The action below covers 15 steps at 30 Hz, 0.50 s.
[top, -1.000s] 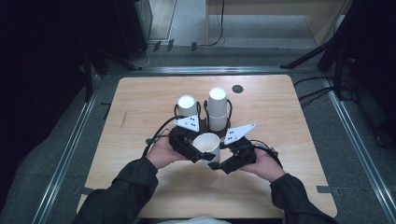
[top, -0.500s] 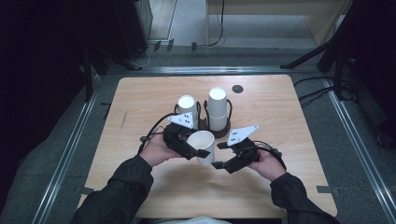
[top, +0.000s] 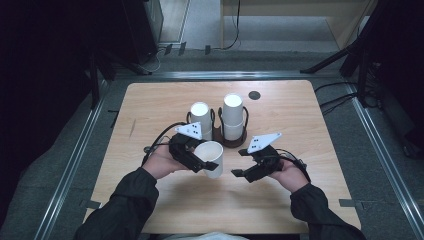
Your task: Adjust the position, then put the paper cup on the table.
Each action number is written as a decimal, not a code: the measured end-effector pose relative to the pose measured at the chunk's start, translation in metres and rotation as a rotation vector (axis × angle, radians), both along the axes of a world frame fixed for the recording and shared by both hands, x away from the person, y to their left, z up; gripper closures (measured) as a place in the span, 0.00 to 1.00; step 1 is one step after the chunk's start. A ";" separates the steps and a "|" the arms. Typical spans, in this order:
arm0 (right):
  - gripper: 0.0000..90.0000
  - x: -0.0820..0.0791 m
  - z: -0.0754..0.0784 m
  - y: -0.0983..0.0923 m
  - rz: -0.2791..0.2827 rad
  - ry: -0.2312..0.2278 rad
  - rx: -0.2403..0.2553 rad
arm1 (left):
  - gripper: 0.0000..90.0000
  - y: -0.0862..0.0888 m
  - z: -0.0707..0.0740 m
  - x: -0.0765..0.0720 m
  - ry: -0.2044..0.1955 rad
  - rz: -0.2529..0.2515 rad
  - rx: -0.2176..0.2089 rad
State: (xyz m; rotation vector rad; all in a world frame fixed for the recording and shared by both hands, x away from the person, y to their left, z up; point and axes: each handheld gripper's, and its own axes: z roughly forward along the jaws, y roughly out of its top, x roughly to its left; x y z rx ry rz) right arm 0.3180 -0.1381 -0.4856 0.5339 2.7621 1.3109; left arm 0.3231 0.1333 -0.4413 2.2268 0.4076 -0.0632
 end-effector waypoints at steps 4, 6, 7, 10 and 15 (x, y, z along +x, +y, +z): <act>0.27 -0.001 0.001 -0.002 -0.012 -0.006 0.000 | 0.23 0.006 -0.001 0.000 0.003 0.020 0.000; 0.27 -0.002 0.000 -0.003 -0.012 -0.015 -0.013 | 0.23 0.009 0.000 -0.001 -0.003 0.024 -0.002; 0.27 -0.002 0.000 -0.003 -0.015 -0.017 -0.020 | 0.23 0.010 0.000 0.000 0.002 0.019 -0.006; 0.27 -0.001 0.000 -0.005 -0.039 -0.005 -0.019 | 0.23 0.014 -0.001 0.000 0.004 0.028 -0.003; 0.27 0.001 0.001 -0.009 -0.044 -0.009 -0.010 | 0.23 0.021 -0.002 0.001 0.009 0.053 -0.002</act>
